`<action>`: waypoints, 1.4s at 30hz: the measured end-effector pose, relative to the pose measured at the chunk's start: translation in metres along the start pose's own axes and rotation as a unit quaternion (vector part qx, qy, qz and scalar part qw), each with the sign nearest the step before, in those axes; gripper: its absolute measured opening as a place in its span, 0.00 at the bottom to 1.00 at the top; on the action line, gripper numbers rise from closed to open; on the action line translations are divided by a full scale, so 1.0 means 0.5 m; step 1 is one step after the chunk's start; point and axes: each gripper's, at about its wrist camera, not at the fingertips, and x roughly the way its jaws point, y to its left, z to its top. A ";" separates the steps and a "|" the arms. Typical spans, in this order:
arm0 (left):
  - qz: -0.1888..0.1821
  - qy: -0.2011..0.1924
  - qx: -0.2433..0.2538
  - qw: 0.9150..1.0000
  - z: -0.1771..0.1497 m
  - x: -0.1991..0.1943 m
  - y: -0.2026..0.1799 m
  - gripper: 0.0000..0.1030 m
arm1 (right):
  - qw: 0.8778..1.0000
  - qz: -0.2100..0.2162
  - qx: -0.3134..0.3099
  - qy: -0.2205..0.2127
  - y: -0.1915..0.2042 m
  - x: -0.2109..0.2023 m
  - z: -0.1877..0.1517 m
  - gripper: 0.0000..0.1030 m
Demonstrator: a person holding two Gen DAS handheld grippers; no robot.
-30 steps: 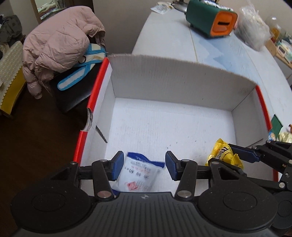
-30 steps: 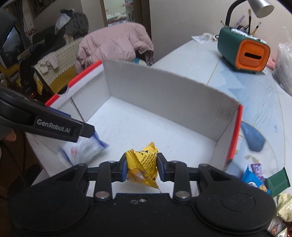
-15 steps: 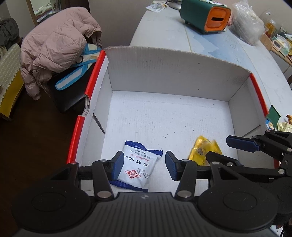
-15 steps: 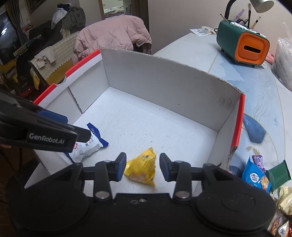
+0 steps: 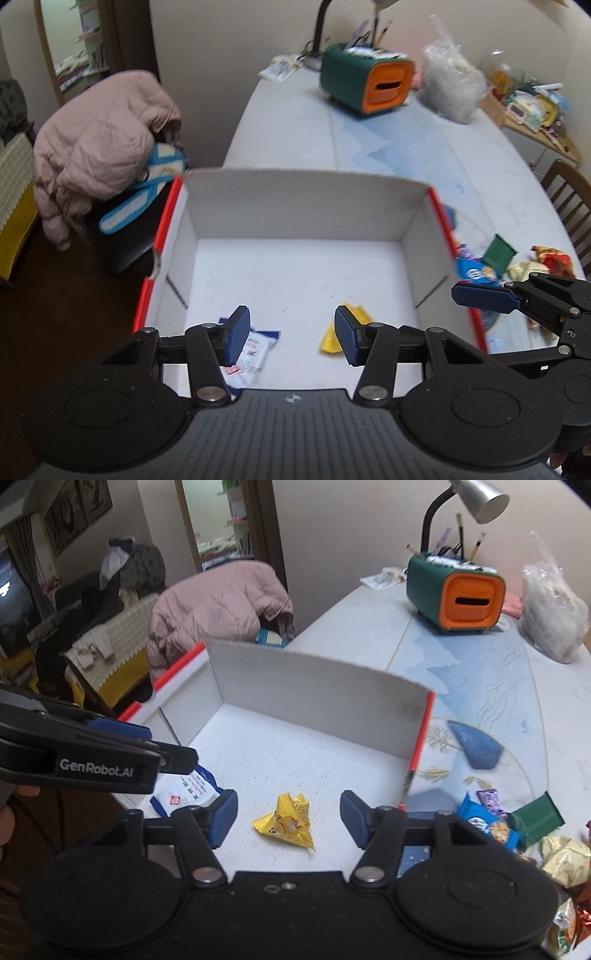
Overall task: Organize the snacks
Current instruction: 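Carry both snacks into the red box and open both grippers, then grasp the brown chocolate with the left gripper while the right grasps the Oreo bag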
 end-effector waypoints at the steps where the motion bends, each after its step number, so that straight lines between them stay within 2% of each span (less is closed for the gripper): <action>1: -0.001 -0.005 0.004 1.000 0.001 -0.007 -0.009 0.48 | 1.000 -0.001 0.002 -0.005 -0.003 -0.010 0.000 0.62; 5: -0.010 -0.024 0.015 1.000 0.002 -0.032 -0.040 0.53 | 1.000 -0.009 0.006 -0.022 -0.019 -0.050 -0.009 0.66; 11: -0.028 -0.034 0.029 0.999 -0.004 -0.054 -0.087 0.54 | 0.999 -0.020 0.017 -0.047 -0.057 -0.114 -0.037 0.76; 15: -0.040 -0.043 0.033 0.998 -0.007 -0.065 -0.126 0.64 | 0.997 -0.029 0.025 -0.066 -0.088 -0.159 -0.059 0.82; 19: -0.049 -0.049 0.036 0.997 -0.011 -0.069 -0.172 0.65 | 0.995 -0.043 0.016 -0.085 -0.119 -0.203 -0.087 0.96; 25: -0.075 -0.064 0.029 0.995 -0.017 -0.068 -0.246 0.73 | 0.993 -0.067 0.022 -0.099 -0.182 -0.256 -0.127 1.00; 32: -0.109 -0.057 0.010 0.992 -0.030 -0.034 -0.338 0.74 | 0.989 -0.092 0.034 -0.112 -0.283 -0.308 -0.181 1.00; 39: -0.101 -0.039 0.029 0.994 -0.047 0.024 -0.439 0.74 | 0.988 -0.122 0.029 -0.095 -0.391 -0.324 -0.224 1.00; 42: -0.092 -0.033 0.035 0.995 -0.050 0.052 -0.472 0.74 | 0.989 -0.121 0.027 -0.087 -0.430 -0.321 -0.239 1.00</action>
